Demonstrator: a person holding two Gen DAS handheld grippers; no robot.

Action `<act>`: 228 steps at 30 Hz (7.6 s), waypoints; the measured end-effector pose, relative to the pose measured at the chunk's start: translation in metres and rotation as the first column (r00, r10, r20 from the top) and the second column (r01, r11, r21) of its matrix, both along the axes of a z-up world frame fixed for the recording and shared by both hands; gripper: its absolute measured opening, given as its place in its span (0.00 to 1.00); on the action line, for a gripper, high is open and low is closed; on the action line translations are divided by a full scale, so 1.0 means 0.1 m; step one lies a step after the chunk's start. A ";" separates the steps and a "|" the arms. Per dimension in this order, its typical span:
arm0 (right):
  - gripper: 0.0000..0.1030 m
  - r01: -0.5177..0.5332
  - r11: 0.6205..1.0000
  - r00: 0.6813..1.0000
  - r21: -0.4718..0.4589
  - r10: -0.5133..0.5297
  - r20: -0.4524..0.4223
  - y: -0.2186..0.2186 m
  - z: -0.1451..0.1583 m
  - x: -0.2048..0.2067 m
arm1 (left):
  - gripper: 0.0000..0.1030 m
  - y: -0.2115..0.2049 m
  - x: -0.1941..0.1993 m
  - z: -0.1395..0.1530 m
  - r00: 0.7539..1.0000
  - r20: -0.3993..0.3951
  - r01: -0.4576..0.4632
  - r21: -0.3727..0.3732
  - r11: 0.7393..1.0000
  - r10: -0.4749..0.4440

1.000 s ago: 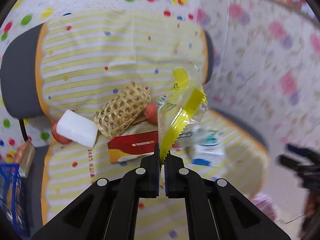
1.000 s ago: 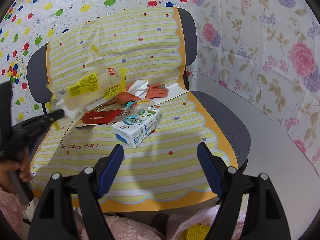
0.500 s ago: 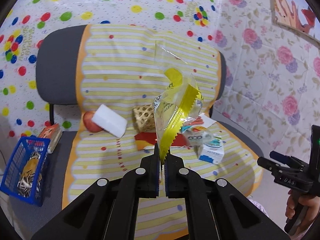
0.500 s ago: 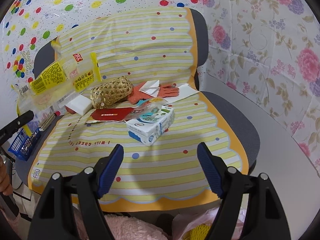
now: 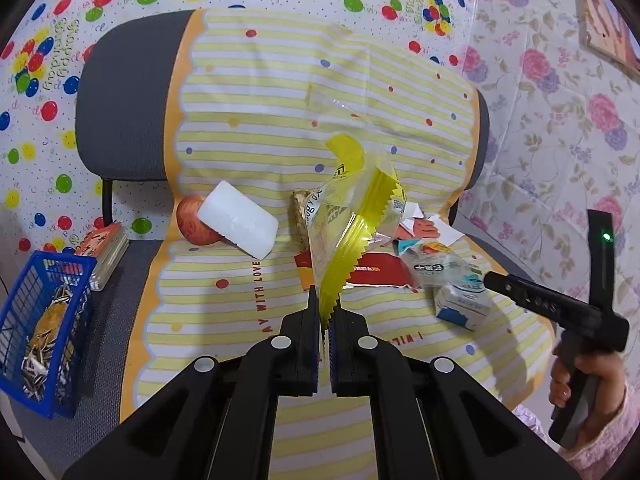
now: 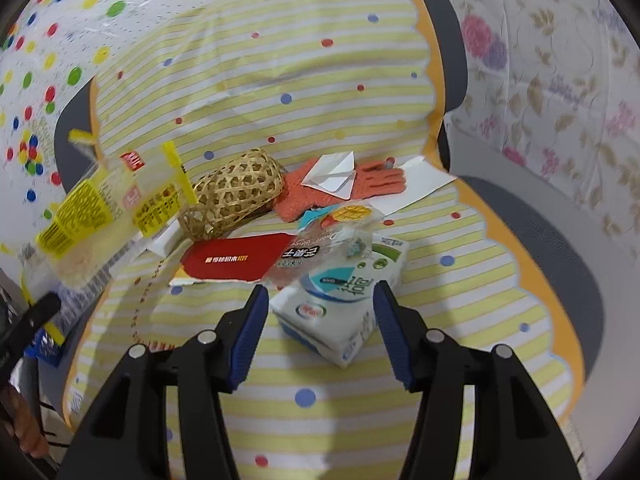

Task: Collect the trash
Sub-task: 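Hold the wrapper in the left gripper while the right gripper grasps the clear bottle, then carry the wrapper and bottle over the bin and open both grippers, then return both grippers toward the chair, then grasp the white tissue with the left gripper and lift it, then hold the tissue in the left gripper while the right gripper grasps the white paper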

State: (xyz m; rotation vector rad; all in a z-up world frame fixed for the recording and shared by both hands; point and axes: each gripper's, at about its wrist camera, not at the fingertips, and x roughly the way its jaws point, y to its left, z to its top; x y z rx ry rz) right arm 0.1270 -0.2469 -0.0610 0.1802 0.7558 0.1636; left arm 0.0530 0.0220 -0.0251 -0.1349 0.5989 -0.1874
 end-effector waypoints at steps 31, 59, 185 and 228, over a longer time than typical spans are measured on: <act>0.10 -0.051 0.995 0.986 -0.085 0.064 0.152 0.10 0.64 -0.99 | 0.04 -0.23 -0.51 0.24 0.996 0.041 0.086 -0.040 0.995 -0.084; 0.11 0.358 0.902 0.934 -0.240 -0.343 0.105 -1.02 0.39 -2.97 | 0.04 -1.75 -1.55 -0.23 0.835 -0.001 0.550 -0.002 0.835 -0.550; 0.71 0.088 0.992 0.996 -0.093 -0.086 0.026 -0.42 0.17 -0.26 | 0.00 -0.44 0.83 -0.12 0.986 -0.070 0.167 0.280 0.945 -0.153; 0.01 -0.120 0.984 0.992 0.132 0.115 0.050 -0.02 0.62 1.00 | 0.00 -0.29 0.99 0.40 0.997 0.035 0.058 0.206 0.977 -0.067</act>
